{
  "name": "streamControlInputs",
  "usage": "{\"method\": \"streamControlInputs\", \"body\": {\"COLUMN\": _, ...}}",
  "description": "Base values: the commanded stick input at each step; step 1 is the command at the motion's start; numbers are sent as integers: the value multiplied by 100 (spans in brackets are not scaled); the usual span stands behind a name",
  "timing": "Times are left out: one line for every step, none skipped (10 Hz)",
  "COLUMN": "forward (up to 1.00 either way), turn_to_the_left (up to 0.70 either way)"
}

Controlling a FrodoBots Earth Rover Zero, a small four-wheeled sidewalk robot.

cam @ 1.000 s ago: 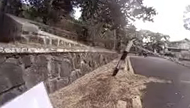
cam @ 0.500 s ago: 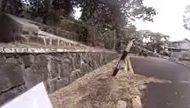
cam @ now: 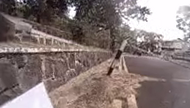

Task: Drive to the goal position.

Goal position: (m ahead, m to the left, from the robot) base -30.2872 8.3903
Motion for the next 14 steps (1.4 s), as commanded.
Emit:
{"method": "streamControlInputs", "body": {"forward": 0, "turn_to_the_left": -45}}
{"method": "streamControlInputs", "body": {"forward": 0, "turn_to_the_left": -45}}
{"method": "streamControlInputs", "body": {"forward": 0, "turn_to_the_left": -45}}
{"method": "streamControlInputs", "body": {"forward": 0, "turn_to_the_left": -45}}
{"method": "streamControlInputs", "body": {"forward": 0, "turn_to_the_left": -45}}
{"method": "streamControlInputs", "body": {"forward": 0, "turn_to_the_left": -45}}
{"method": "streamControlInputs", "body": {"forward": 0, "turn_to_the_left": -45}}
{"method": "streamControlInputs", "body": {"forward": 0, "turn_to_the_left": -45}}
{"method": "streamControlInputs", "body": {"forward": 0, "turn_to_the_left": -45}}
{"method": "streamControlInputs", "body": {"forward": 0, "turn_to_the_left": -45}}
{"method": "streamControlInputs", "body": {"forward": 0, "turn_to_the_left": -45}}
{"method": "streamControlInputs", "body": {"forward": 0, "turn_to_the_left": -45}}
{"method": "streamControlInputs", "body": {"forward": 0, "turn_to_the_left": -45}}
{"method": "streamControlInputs", "body": {"forward": 0, "turn_to_the_left": -45}}
